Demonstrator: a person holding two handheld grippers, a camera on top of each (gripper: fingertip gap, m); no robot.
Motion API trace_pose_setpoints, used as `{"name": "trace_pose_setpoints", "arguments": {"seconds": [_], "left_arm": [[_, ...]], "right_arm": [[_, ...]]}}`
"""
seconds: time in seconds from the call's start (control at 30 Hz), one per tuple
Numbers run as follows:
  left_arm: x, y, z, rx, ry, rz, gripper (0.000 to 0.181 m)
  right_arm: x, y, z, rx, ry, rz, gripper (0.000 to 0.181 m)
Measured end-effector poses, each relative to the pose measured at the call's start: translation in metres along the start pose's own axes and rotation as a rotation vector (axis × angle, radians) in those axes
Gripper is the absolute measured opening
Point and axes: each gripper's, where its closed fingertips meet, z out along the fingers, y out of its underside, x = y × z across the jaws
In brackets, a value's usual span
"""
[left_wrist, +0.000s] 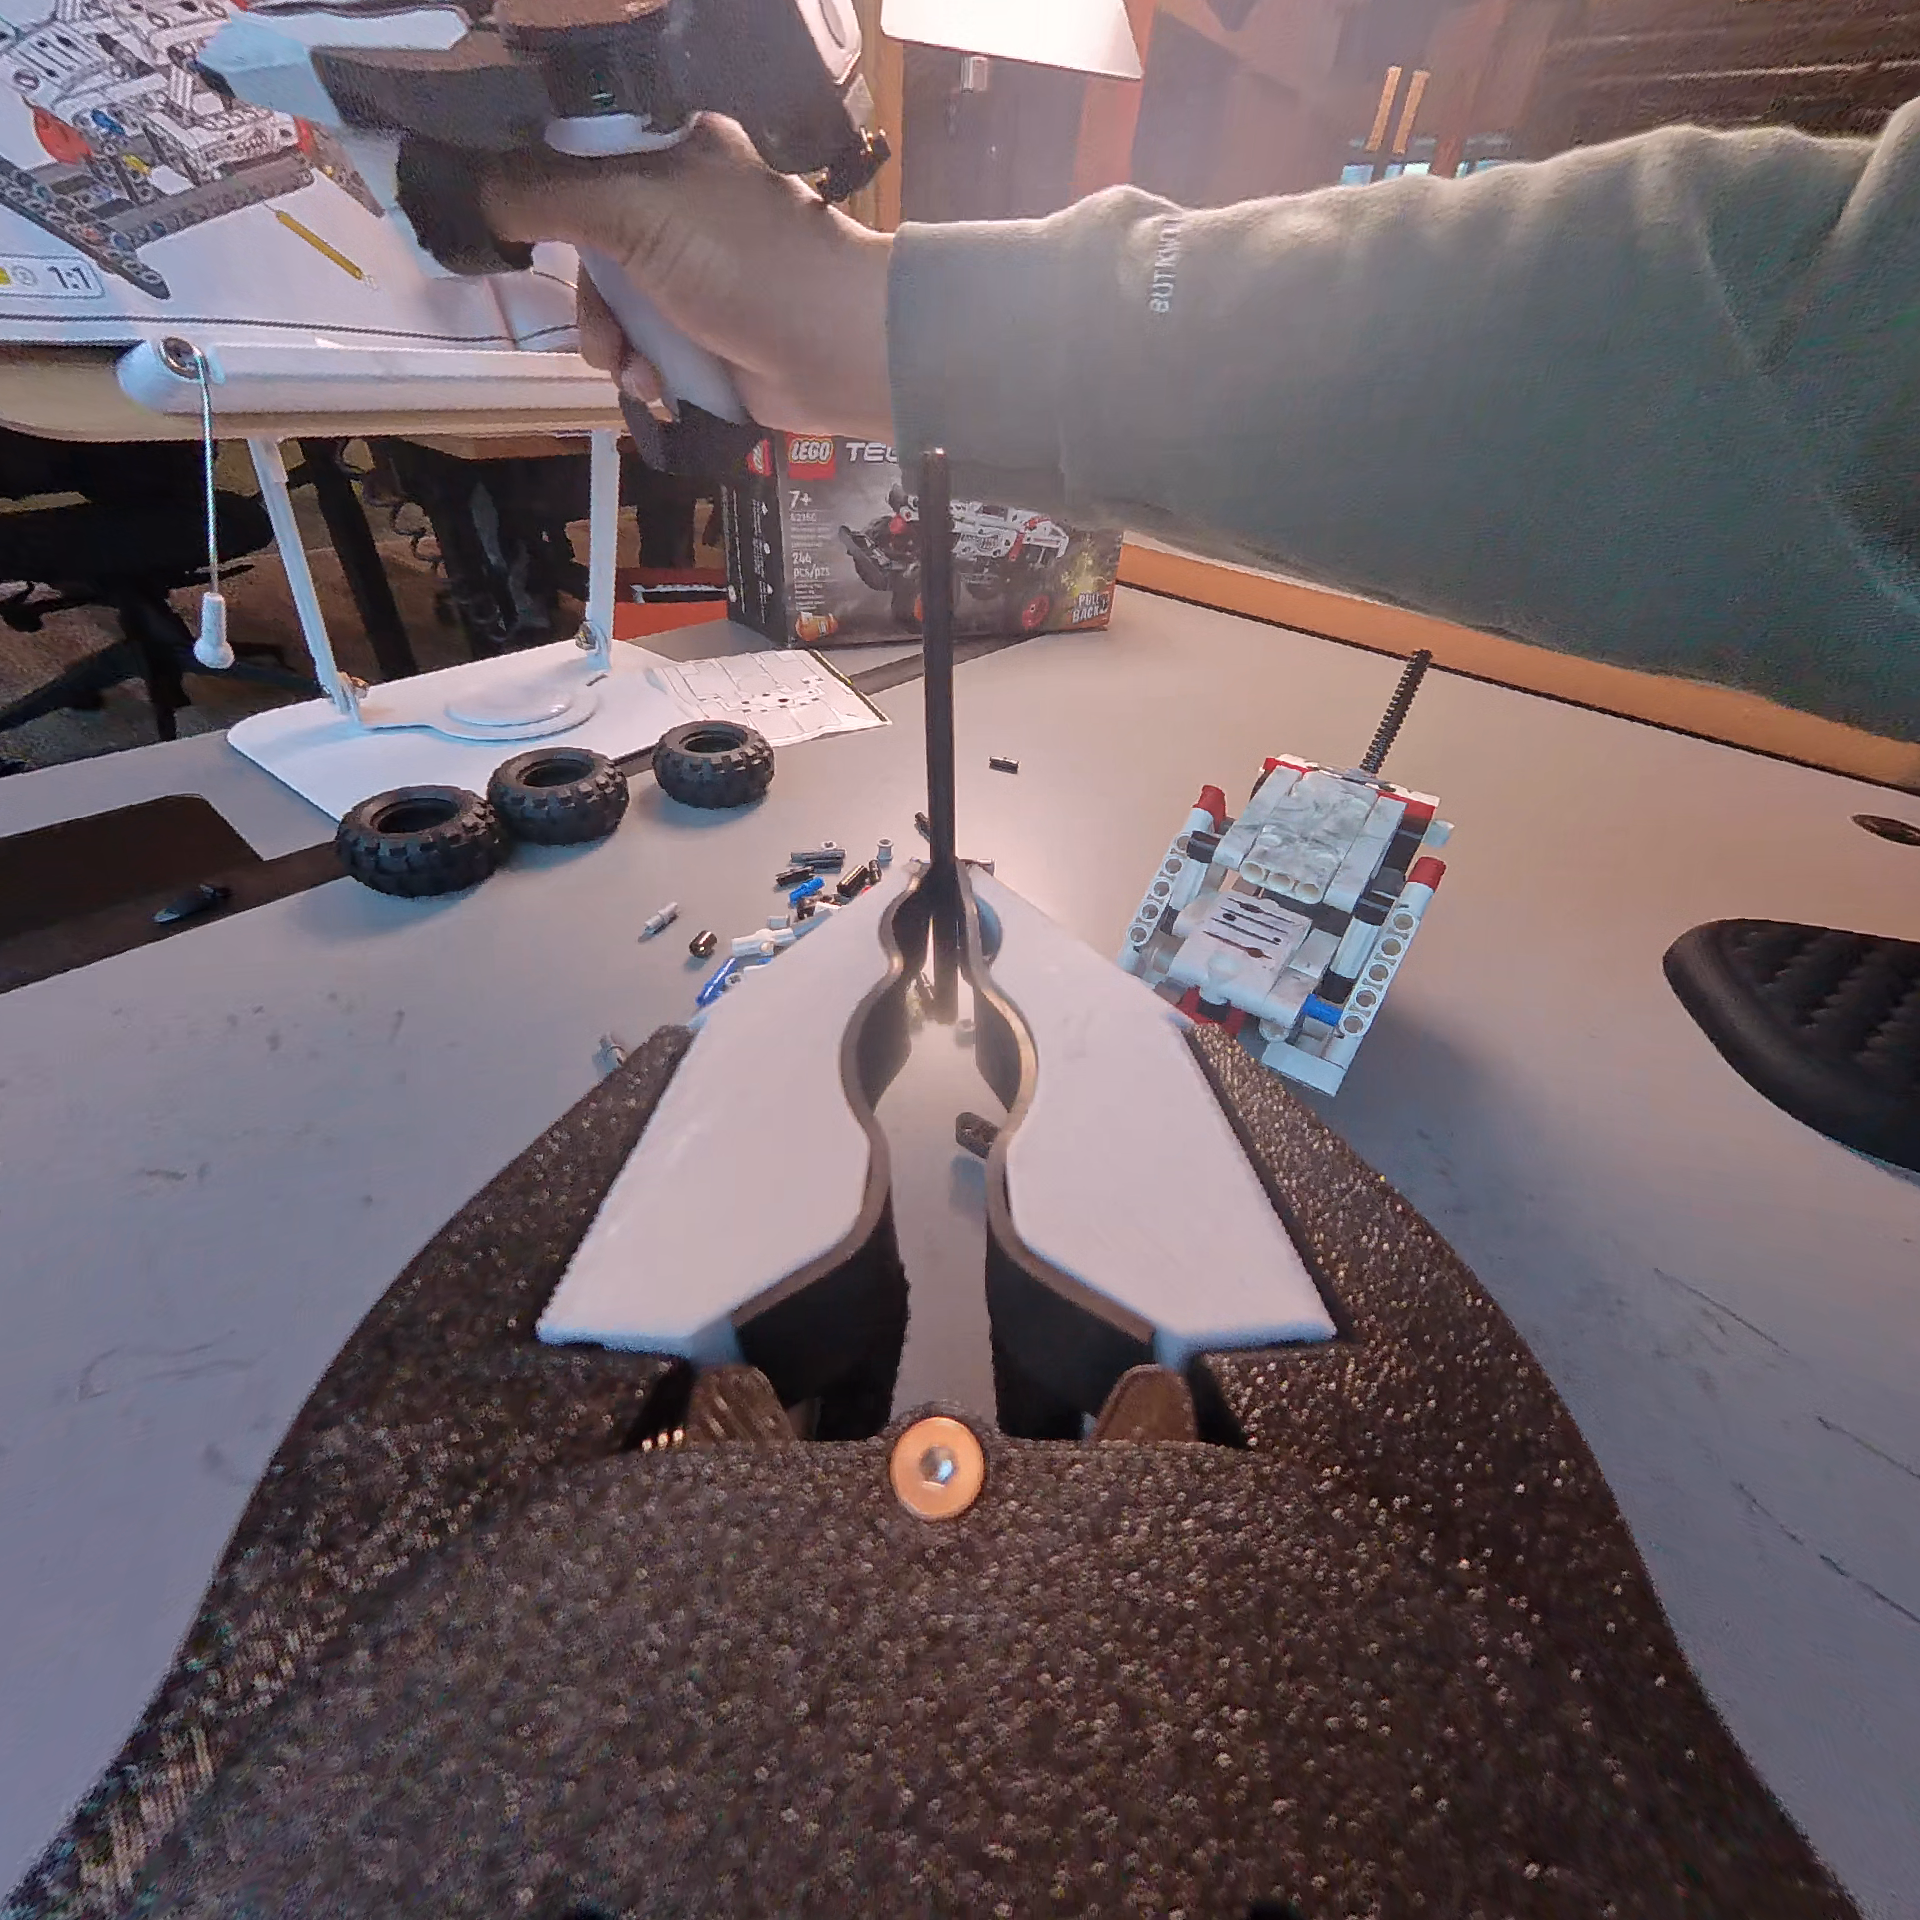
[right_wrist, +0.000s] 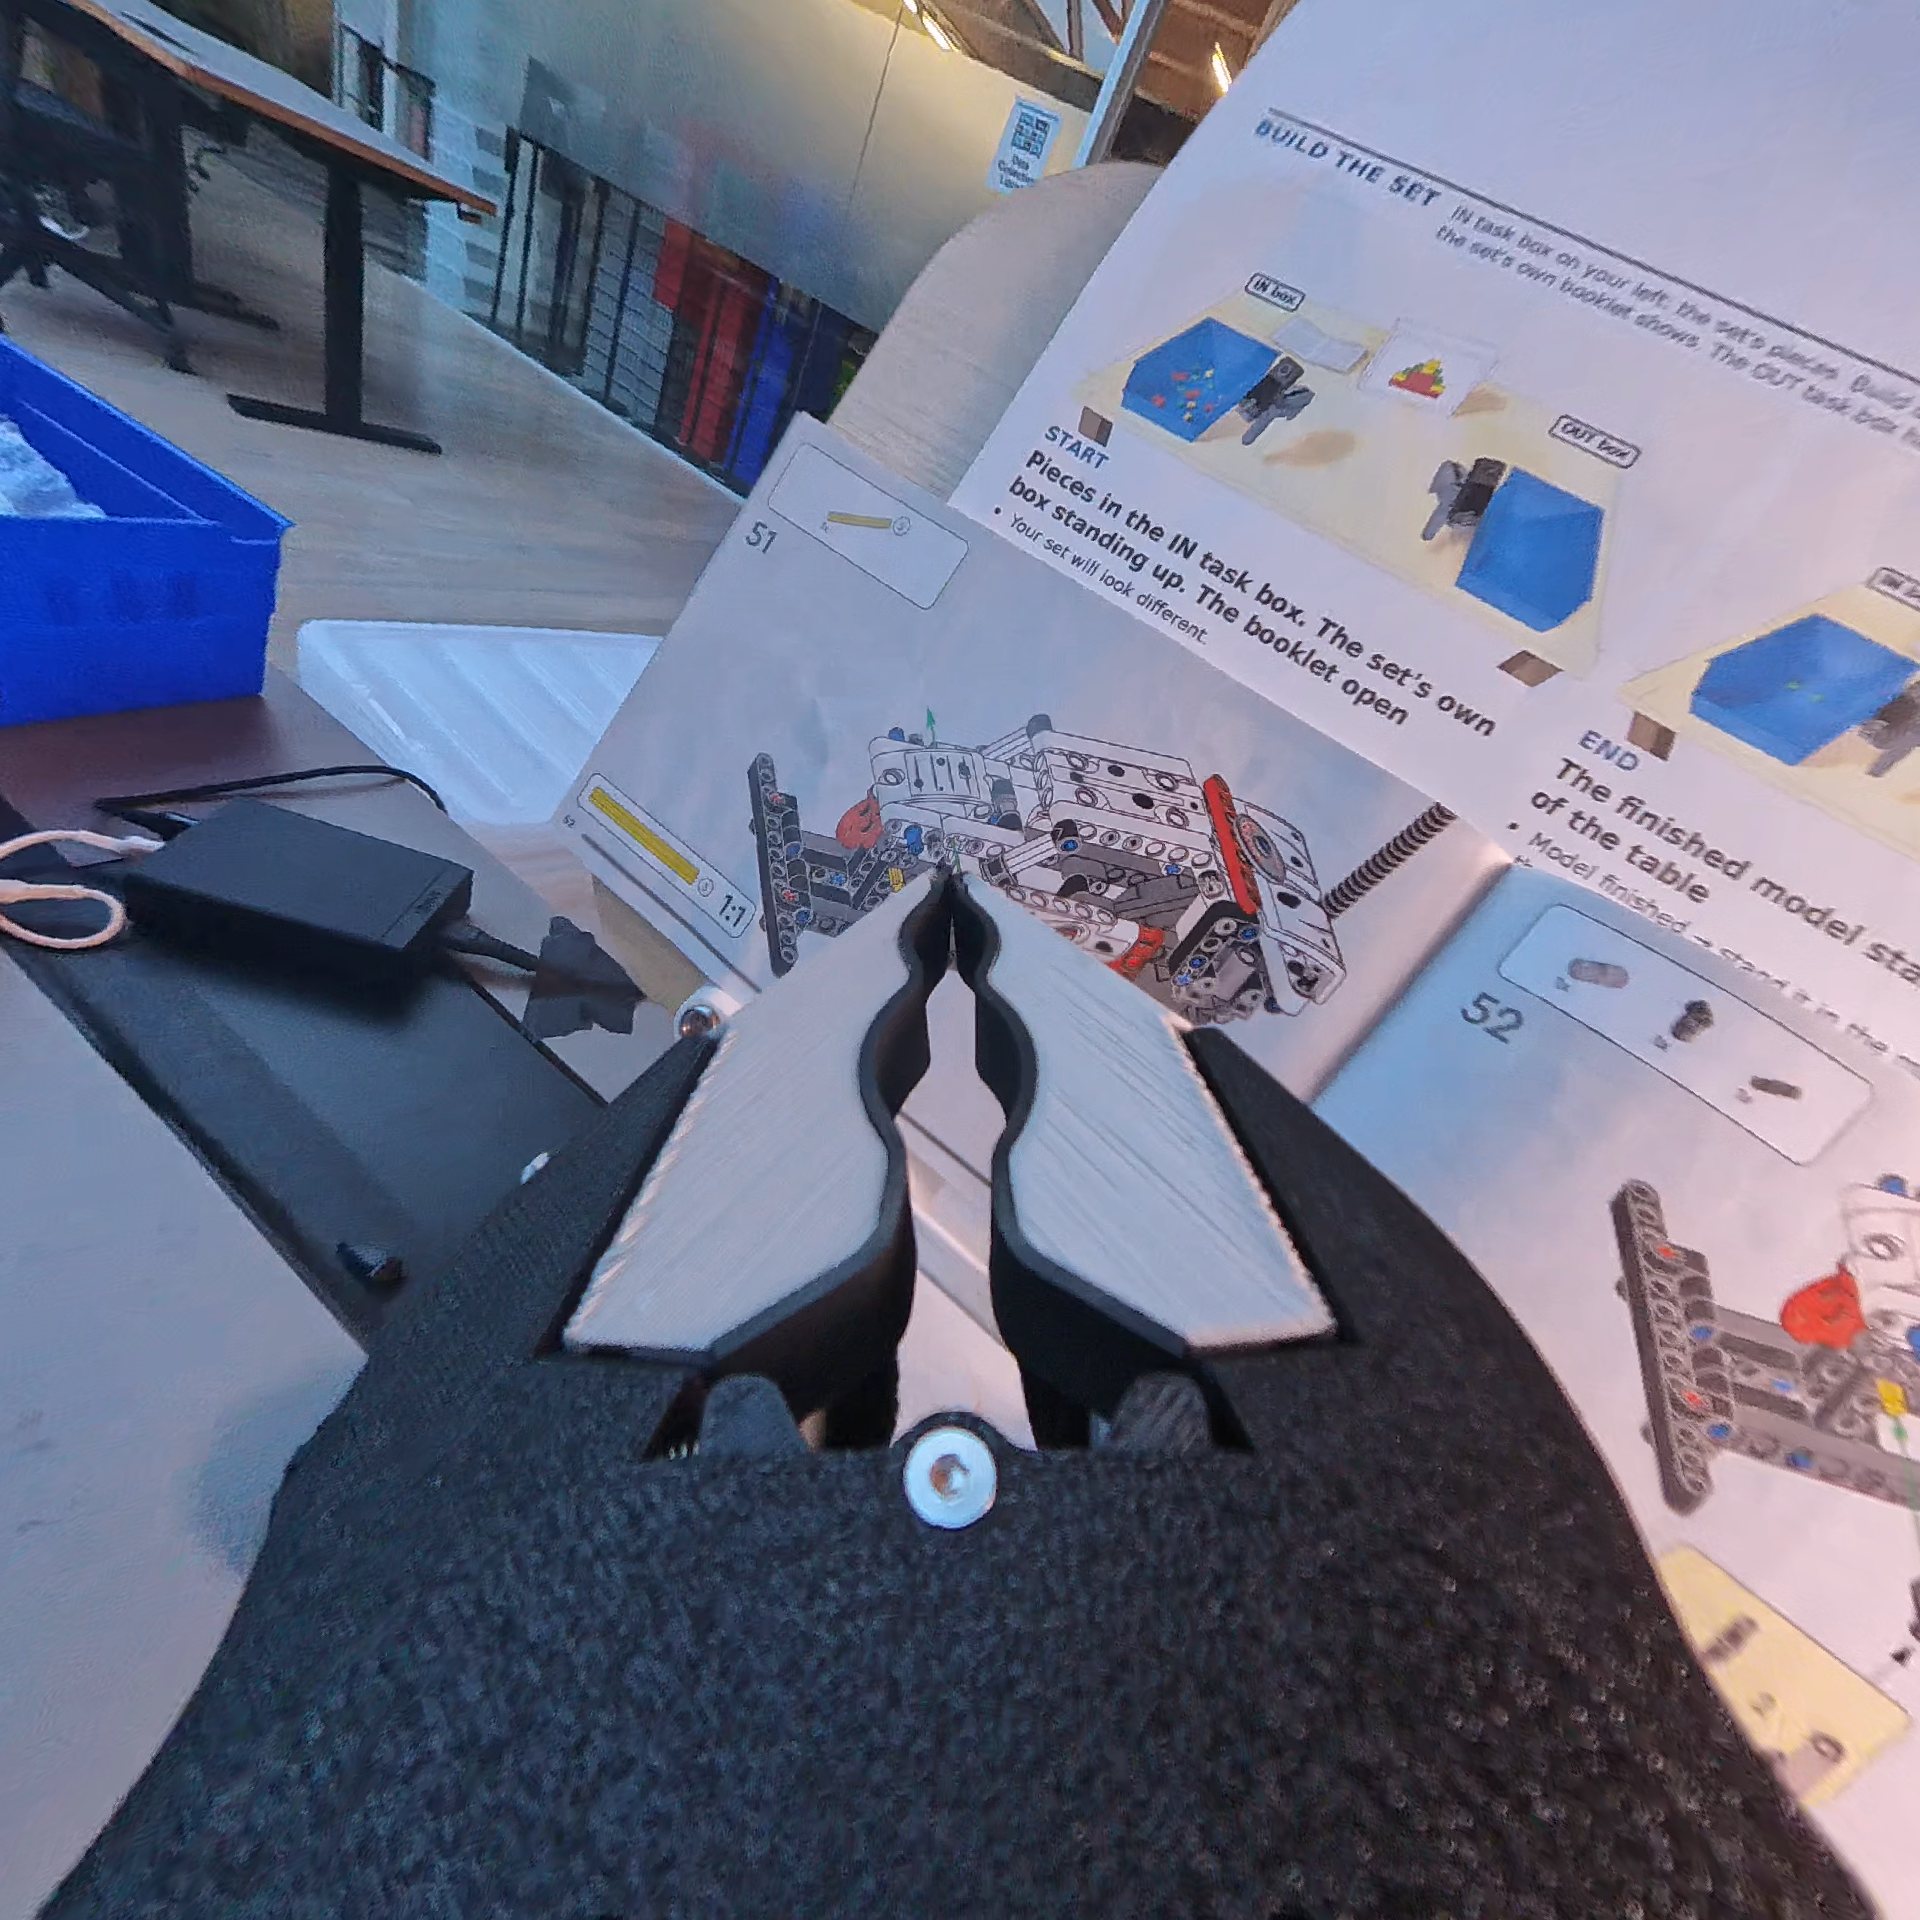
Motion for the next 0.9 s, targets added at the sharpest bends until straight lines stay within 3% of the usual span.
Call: {"name": "trace_pose_setpoints", "arguments": {"seconds": [0.23, 0.63, 0.7, 0.77, 0.9], "left_arm": [[-0.002, 0.000, -0.002, -0.002, 0.023, -0.019, 0.004], [-0.006, 0.003, -0.003, -0.021, 0.019, -0.032, 0.004], [-0.005, 0.003, -0.004, -0.024, 0.017, -0.019, 0.004], [-0.003, 0.003, -0.004, -0.028, 0.020, 0.003, 0.004], [0.007, 0.002, -0.004, -0.043, 0.039, 0.083, 0.004]], "right_arm": [[-0.001, 0.017, 0.024, -0.056, -0.012, -0.050, 0.000], [-0.003, 0.008, 0.015, -0.024, -0.050, -0.014, 0.000], [-0.021, -0.013, -0.008, 0.030, -0.167, 0.008, 0.000], [-0.061, -0.036, -0.052, 0.064, -0.416, 0.040, 0.003], [-0.141, -0.058, -0.200, 0.105, -0.972, 0.089, 0.023]]}}
